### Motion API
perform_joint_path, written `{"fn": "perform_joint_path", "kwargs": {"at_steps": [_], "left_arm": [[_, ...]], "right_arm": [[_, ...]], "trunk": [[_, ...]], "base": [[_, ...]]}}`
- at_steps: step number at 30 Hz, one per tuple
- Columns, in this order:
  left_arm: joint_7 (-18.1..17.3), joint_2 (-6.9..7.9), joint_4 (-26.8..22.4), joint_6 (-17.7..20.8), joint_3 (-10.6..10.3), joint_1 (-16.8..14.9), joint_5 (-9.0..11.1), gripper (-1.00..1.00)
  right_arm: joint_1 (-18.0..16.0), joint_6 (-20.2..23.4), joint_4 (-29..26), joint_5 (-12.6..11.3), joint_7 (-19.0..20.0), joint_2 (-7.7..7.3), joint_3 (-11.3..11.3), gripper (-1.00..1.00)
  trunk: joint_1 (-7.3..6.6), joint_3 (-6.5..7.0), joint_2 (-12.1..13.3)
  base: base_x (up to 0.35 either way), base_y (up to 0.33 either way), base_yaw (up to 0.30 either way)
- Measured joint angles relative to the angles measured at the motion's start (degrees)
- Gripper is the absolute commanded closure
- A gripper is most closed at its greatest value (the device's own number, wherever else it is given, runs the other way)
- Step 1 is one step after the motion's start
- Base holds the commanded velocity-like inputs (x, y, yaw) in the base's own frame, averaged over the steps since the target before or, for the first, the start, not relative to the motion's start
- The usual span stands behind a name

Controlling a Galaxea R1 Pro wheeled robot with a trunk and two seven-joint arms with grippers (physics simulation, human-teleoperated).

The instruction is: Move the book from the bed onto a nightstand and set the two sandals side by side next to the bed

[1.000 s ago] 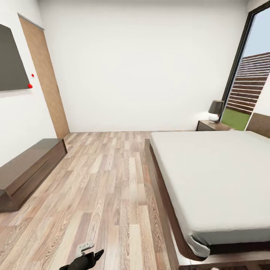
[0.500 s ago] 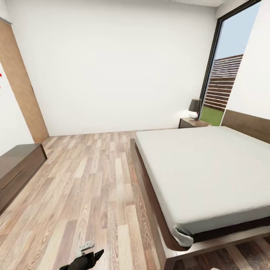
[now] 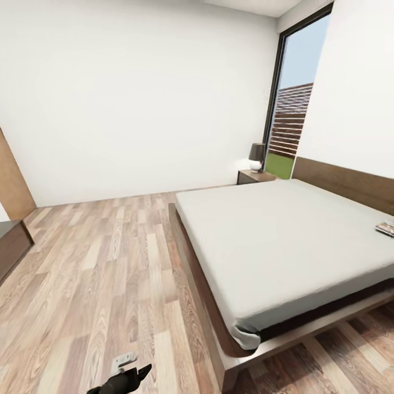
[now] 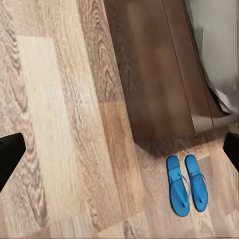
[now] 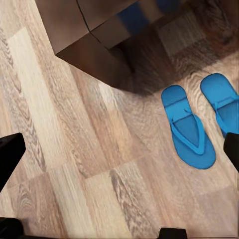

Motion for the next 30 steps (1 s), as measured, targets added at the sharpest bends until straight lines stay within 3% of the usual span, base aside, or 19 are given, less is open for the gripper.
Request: {"fn": "perform_joint_path", "kwargs": {"at_steps": [30], "left_arm": [[0.0, 0.00, 0.1, 0.0, 0.0, 0.0, 0.0, -1.00]], "right_arm": [[0.0, 0.0, 0.0, 0.0, 0.0, 0.00, 0.0, -1.00]], "trunk": [[0.00, 0.00, 0.0]], "base": [[0.000, 0.000, -0.286]]}}
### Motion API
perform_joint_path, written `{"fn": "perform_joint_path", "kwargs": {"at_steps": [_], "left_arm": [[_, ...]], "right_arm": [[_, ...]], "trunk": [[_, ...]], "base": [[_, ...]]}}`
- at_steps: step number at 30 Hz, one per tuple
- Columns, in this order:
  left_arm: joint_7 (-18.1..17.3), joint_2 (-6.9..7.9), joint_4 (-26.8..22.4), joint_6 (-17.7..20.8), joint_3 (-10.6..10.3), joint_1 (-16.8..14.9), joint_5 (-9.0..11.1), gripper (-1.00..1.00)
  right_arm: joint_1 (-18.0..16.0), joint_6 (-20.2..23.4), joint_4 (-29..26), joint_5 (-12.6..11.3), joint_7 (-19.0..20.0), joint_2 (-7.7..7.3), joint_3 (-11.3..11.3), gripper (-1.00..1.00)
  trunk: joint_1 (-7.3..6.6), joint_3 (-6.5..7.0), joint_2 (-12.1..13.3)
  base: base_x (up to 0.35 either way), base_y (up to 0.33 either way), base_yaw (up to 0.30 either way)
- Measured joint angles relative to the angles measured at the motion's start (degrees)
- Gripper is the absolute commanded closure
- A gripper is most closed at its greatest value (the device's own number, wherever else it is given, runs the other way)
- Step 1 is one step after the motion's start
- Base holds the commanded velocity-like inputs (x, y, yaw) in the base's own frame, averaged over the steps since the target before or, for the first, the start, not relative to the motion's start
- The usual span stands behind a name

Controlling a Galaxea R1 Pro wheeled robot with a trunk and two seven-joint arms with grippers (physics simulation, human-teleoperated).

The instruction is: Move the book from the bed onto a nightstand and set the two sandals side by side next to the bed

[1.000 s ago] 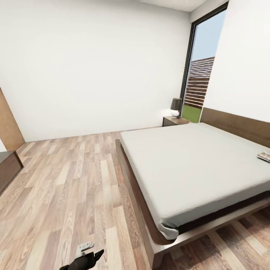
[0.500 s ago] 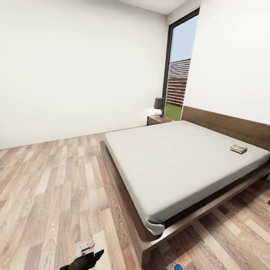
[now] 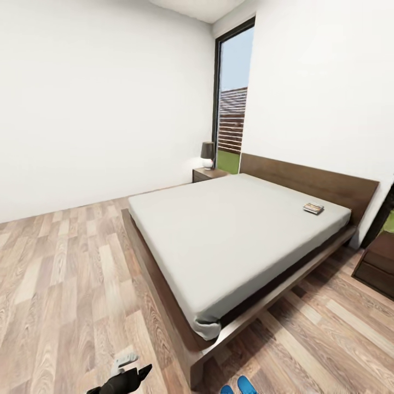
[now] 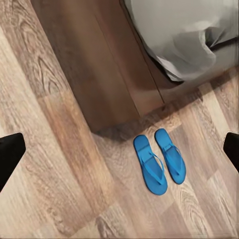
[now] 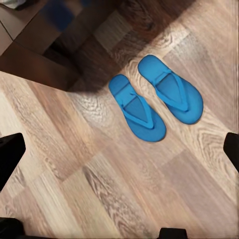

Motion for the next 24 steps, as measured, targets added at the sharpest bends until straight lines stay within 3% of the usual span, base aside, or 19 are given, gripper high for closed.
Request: {"fn": "perform_joint_path", "kwargs": {"at_steps": [24], "left_arm": [[0.0, 0.00, 0.3, 0.0, 0.0, 0.0, 0.0, -1.00]], "right_arm": [[0.0, 0.0, 0.0, 0.0, 0.0, 0.00, 0.0, -1.00]], "trunk": [[0.00, 0.00, 0.0]], "base": [[0.000, 0.000, -0.286]]}}
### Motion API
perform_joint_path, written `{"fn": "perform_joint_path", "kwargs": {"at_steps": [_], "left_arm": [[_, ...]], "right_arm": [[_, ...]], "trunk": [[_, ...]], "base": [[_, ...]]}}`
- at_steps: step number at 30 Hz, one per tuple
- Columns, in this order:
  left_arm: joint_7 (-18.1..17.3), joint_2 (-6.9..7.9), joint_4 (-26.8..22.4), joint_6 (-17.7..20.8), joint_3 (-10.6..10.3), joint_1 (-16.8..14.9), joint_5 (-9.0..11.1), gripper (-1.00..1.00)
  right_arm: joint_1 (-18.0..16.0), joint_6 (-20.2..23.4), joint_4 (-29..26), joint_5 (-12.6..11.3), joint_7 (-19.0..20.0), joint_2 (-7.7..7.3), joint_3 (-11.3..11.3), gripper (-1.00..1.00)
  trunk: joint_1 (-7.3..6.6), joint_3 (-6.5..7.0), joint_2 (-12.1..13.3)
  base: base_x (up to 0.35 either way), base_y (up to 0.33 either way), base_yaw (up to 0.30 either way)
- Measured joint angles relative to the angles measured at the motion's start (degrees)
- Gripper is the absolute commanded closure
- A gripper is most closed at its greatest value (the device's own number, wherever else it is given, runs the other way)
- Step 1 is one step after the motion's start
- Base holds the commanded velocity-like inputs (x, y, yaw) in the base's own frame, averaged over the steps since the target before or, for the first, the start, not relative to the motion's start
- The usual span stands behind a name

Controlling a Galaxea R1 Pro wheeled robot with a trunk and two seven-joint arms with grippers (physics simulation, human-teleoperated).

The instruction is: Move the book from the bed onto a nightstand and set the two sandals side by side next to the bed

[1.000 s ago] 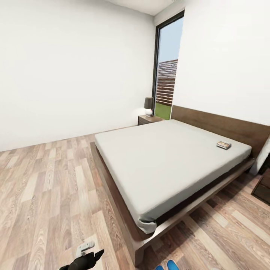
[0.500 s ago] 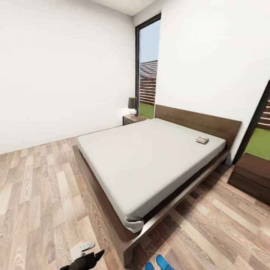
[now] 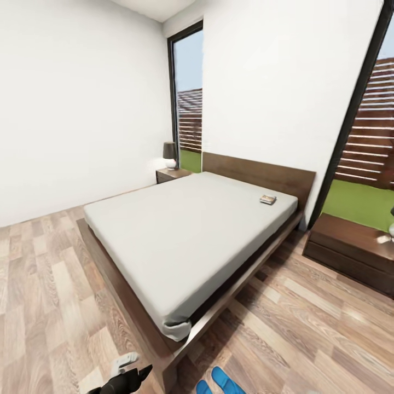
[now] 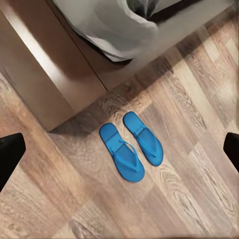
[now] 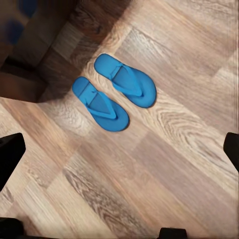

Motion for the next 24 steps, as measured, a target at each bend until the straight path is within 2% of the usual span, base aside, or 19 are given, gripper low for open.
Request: {"fn": "perform_joint_path", "kwargs": {"at_steps": [24], "left_arm": [[0.1, 0.00, 0.0, -0.1, 0.0, 0.0, 0.0, -1.00]], "right_arm": [[0.0, 0.0, 0.0, 0.0, 0.0, 0.00, 0.0, -1.00]], "trunk": [[0.00, 0.00, 0.0]], "base": [[0.000, 0.000, -0.286]]}}
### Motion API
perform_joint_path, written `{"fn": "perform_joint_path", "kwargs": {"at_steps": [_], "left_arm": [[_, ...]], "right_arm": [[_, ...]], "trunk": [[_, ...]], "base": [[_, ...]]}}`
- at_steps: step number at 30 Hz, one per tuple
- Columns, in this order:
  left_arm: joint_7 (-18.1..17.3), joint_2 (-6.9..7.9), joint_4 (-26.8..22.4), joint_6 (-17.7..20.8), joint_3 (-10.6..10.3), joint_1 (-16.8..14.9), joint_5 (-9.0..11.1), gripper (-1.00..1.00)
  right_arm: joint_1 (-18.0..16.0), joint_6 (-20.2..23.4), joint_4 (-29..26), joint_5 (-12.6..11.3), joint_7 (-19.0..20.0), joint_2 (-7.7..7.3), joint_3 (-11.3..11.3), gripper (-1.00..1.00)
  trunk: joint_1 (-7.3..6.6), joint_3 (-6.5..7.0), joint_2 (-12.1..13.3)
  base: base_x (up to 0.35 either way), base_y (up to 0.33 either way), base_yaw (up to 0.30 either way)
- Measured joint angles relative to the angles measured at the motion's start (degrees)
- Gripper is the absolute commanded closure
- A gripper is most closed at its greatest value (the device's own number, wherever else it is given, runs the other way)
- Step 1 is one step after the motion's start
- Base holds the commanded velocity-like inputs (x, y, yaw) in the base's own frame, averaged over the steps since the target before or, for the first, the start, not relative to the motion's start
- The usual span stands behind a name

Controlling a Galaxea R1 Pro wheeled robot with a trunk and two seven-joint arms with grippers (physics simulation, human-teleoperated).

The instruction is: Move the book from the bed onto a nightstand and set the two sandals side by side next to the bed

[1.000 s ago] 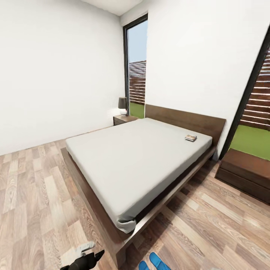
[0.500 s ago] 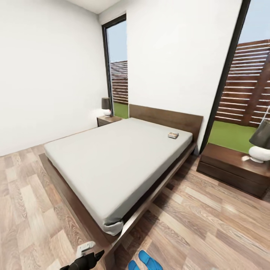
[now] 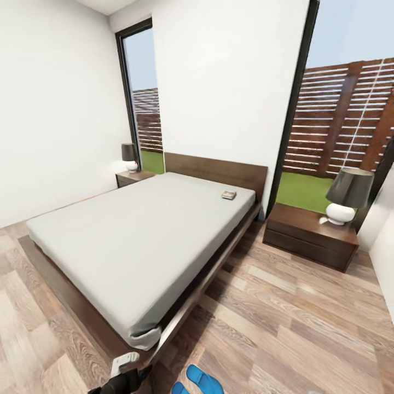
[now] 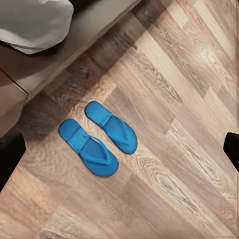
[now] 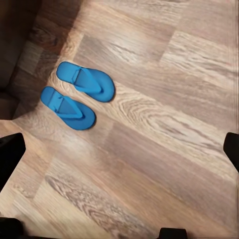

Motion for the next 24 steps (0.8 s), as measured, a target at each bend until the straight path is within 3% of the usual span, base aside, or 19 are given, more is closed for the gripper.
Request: {"fn": "perform_joint_path", "kwargs": {"at_steps": [24], "left_arm": [[0.0, 0.00, 0.0, 0.0, 0.0, 0.0, 0.0, -1.00]], "right_arm": [[0.0, 0.0, 0.0, 0.0, 0.0, 0.00, 0.0, -1.00]], "trunk": [[0.00, 0.00, 0.0]], "base": [[0.000, 0.000, -0.286]]}}
